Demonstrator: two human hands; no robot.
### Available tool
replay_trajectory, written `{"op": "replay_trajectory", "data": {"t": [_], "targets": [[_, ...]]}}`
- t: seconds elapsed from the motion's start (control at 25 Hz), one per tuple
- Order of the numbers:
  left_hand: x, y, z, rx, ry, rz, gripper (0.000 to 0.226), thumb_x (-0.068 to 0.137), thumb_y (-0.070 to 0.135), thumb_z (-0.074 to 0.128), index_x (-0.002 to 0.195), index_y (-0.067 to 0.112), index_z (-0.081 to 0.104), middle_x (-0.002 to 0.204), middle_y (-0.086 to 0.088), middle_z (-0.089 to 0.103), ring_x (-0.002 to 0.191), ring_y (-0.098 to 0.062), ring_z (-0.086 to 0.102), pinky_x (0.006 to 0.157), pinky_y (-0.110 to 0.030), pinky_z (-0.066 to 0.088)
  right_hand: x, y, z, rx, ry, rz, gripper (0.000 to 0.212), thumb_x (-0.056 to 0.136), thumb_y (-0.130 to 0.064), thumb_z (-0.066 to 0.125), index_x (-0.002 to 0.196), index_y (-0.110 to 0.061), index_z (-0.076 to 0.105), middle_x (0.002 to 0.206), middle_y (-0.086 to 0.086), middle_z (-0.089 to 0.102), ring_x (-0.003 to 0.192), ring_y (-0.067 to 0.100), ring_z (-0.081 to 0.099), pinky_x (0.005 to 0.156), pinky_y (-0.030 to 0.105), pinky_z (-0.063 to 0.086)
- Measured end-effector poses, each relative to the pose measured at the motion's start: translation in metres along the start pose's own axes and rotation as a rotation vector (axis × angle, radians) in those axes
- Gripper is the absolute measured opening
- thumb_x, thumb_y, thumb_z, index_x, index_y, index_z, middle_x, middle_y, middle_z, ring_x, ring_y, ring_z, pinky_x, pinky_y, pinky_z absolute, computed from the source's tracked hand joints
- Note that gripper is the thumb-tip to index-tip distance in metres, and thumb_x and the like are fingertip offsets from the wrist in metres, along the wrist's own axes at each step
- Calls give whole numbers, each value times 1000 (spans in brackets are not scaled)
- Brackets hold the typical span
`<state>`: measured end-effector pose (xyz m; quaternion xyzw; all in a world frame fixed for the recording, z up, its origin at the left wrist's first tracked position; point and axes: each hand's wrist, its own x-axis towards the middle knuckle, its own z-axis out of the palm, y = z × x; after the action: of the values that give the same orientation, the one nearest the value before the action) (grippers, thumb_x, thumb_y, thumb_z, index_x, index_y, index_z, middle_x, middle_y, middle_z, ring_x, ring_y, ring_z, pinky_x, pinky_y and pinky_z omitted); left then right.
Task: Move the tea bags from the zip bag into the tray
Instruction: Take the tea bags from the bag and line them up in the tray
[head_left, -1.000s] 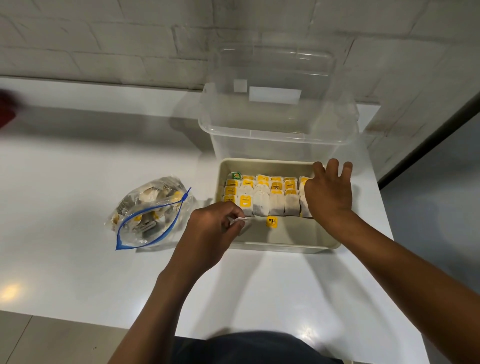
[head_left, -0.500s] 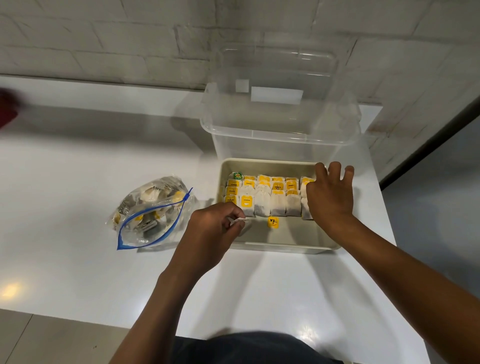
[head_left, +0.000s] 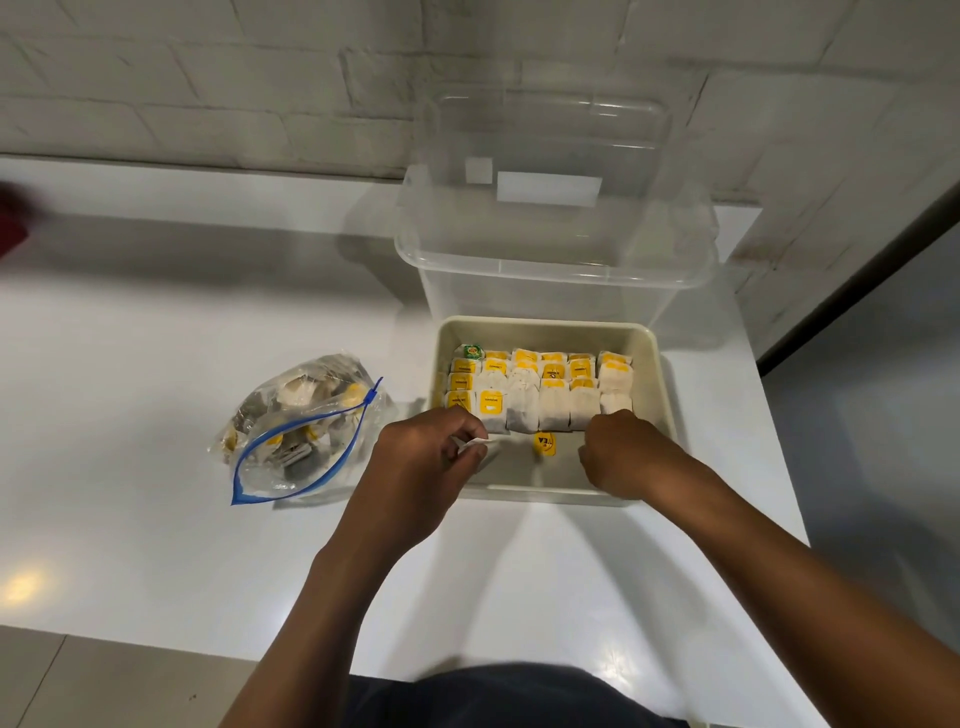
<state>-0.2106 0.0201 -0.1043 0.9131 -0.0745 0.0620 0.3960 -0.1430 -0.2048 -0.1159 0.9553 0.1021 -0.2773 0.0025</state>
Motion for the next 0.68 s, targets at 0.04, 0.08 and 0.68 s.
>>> {"op": "replay_trajectory", "data": {"t": [0.04,0.08,0.68], "targets": [[0,0,-1,7,1,4,11,85,15,74,88,24,69,78,11,68,73,-9,64,66,-32,51,1,1,0,31,-10,10,16,98,-21,48,96,-9,59,80,2,46,77,21,50,64,28,40],[1,-1,-2,16,1,9,11,85,15,74,88,24,69,78,12,68,73,-9,64,66,-31,51,1,2,0,50,-15,15,16,98,-20,47,93,-10,58,77,2,46,74,21,50,60,26,38],[2,0,-4,78,25,36,12,84,13,75,88,23,71,82,10,68,72,-5,63,65,-16,47,-13,1,-11,160,122,18,25,97,-28,47,75,-17,50,75,-1,51,78,22,54,57,24,39]]}}
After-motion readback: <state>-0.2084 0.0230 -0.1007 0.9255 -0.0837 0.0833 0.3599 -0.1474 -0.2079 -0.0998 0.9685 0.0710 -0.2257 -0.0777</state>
